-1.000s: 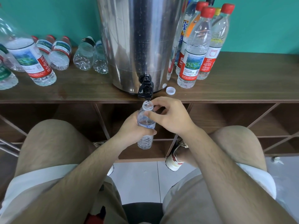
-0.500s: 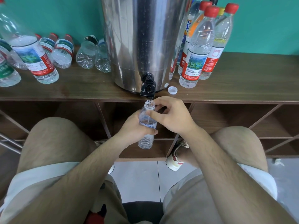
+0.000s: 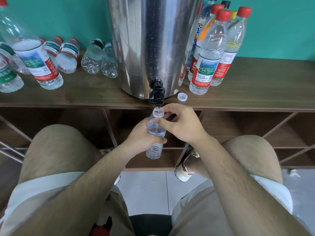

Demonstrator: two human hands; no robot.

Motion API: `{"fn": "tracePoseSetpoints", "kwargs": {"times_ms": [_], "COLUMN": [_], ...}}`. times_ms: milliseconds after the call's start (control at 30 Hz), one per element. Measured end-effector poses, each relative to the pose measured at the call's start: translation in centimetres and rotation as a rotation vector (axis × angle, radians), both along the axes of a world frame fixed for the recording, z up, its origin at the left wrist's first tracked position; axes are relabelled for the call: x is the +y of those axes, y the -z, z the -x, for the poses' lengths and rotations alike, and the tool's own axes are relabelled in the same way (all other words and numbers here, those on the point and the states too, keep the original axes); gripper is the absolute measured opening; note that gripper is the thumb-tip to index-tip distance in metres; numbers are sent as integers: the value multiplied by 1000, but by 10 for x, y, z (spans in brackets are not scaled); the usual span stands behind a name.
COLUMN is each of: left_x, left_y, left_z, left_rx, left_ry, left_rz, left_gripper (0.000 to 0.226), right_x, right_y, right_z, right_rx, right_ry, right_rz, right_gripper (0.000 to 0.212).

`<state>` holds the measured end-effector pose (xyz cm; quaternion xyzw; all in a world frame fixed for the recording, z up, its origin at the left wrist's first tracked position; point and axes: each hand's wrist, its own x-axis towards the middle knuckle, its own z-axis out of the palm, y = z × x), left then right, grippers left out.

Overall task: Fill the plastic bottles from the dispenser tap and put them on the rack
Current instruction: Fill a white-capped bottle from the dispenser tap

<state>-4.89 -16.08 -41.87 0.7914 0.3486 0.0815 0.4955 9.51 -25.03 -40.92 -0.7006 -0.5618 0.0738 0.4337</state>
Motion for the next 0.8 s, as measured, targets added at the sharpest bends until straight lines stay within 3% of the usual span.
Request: {"fn": "tracePoseSetpoints", "kwargs": {"times_ms": [800], "left_x": [-1], "left_y": [-2], "left_z": [1], "left_rx": [-4], "left_ry": [18], "left_rz": [-1], "left_gripper": [72], "right_x": [0], "right_y": [-2], "right_z": [1], "right_rx": [16], "right_ry": [16], "right_rz": [22], "right_gripper": [22]}}
